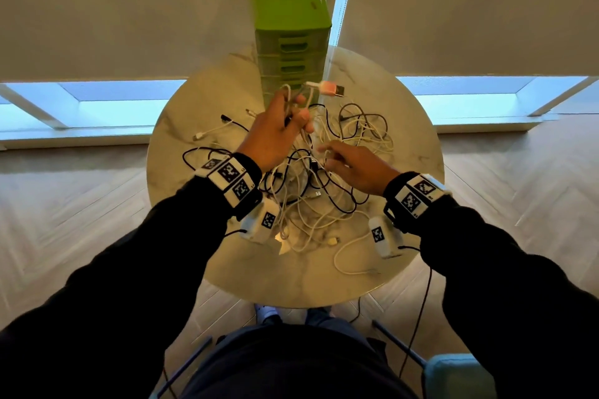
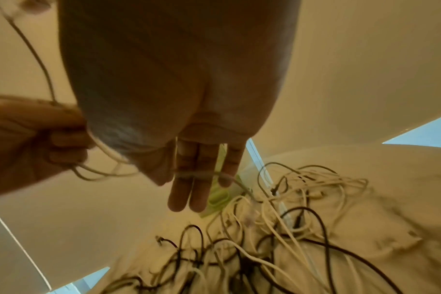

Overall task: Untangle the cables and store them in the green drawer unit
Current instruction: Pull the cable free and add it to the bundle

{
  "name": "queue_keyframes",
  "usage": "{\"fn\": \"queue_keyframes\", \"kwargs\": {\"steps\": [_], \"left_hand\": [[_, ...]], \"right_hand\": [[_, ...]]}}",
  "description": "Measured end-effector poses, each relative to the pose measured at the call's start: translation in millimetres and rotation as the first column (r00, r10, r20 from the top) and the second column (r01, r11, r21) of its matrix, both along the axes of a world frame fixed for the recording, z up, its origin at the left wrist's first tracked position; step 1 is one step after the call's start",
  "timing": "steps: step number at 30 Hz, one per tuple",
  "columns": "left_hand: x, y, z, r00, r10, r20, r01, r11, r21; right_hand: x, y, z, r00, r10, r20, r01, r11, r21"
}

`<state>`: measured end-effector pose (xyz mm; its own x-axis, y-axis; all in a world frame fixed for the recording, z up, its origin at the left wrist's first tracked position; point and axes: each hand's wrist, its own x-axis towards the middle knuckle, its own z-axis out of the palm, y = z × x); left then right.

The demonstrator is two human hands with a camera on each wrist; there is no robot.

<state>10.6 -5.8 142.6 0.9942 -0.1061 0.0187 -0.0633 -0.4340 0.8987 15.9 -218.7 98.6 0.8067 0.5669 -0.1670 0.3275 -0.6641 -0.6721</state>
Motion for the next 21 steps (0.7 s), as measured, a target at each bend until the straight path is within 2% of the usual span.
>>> {"fn": "queue_keyframes", "kwargs": {"steps": [3,6,9,12,14,16,17,18,19,21], "left_hand": [[-3.6,-28.4,-9.2,0.998,-0.059,-0.004,0.059,0.998,-0.025],[-3.8,-58.8,-11.2,0.991,-0.130,-0.013,0.130,0.991,-0.011],[-1.8,-84.8,-8.6,0.978,-0.210,0.002,0.210,0.976,0.056],[0.4,-99.0,-6.7,0.977,-0.209,0.028,0.209,0.978,0.028],[3.9,-104.3,-9.3,0.979,-0.202,0.000,0.201,0.976,-0.087],[5.3,-107.5,-12.0,0.971,-0.228,-0.069,0.214,0.963,-0.161],[4.3,-109.7,-15.1,0.959,-0.261,-0.115,0.236,0.953,-0.189],[2.5,-111.7,-17.8,0.942,-0.298,-0.155,0.263,0.941,-0.215],[-0.4,-113.6,-21.3,0.925,-0.333,-0.184,0.288,0.929,-0.232],[-7.2,-117.2,-28.0,0.899,-0.376,-0.226,0.318,0.913,-0.254]], "right_hand": [[-9.4,3.4,24.1,0.998,-0.042,-0.035,0.045,0.997,0.066],[-21.0,-12.4,37.6,0.978,-0.185,-0.093,0.197,0.970,0.146],[-36.4,-46.3,40.4,0.953,-0.297,-0.057,0.300,0.953,0.041],[-53.7,-82.6,31.2,0.919,-0.356,-0.168,0.342,0.934,-0.104],[-68.7,-110.7,13.2,0.847,-0.438,-0.303,0.382,0.896,-0.225],[-87.6,-135.7,-7.3,0.661,-0.565,-0.493,0.460,0.825,-0.329],[-98.6,-145.4,-17.6,0.587,-0.609,-0.533,0.468,0.793,-0.390],[-106.1,-153.9,-26.2,0.589,-0.620,-0.518,0.402,0.781,-0.478],[-110.2,-159.8,-33.0,0.646,-0.611,-0.458,0.291,0.752,-0.592],[-110.2,-164.6,-42.6,0.784,-0.555,-0.278,0.251,0.692,-0.676]]}}
